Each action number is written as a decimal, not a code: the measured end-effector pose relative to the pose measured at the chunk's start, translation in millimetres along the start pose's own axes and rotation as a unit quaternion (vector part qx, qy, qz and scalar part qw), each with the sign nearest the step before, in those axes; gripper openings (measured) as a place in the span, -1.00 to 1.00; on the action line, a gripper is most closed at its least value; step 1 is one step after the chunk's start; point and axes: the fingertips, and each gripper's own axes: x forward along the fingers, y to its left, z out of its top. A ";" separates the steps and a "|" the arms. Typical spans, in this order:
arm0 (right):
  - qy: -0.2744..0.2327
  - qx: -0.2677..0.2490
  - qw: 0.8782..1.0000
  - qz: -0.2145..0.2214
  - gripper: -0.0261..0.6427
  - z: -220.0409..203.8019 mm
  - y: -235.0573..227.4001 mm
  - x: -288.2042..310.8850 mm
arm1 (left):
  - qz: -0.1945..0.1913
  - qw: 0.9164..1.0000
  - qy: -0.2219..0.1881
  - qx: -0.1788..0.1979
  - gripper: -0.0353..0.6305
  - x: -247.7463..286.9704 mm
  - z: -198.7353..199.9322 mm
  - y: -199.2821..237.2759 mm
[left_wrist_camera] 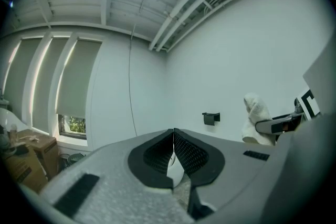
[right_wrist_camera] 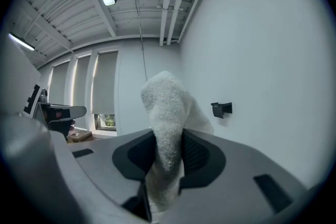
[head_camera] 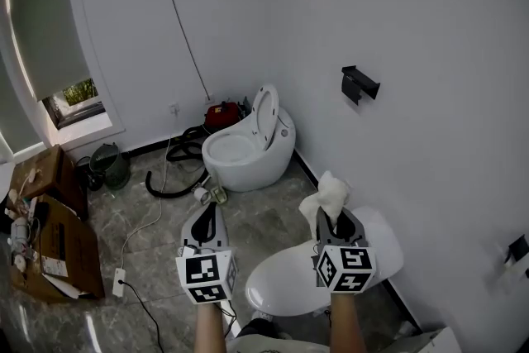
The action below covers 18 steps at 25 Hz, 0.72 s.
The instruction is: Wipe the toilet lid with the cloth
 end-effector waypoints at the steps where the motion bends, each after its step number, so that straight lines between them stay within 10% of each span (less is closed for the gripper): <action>1: -0.003 -0.001 1.000 -0.001 -0.61 2.7 -1.0 -0.4 | -0.001 1.000 -0.001 -0.001 -0.87 -0.6 1.5 -0.1; 18: -0.018 -0.002 1.000 0.008 -0.62 14.1 3.3 5.5 | -0.003 1.000 -0.006 -0.006 -0.87 3.0 5.3 0.2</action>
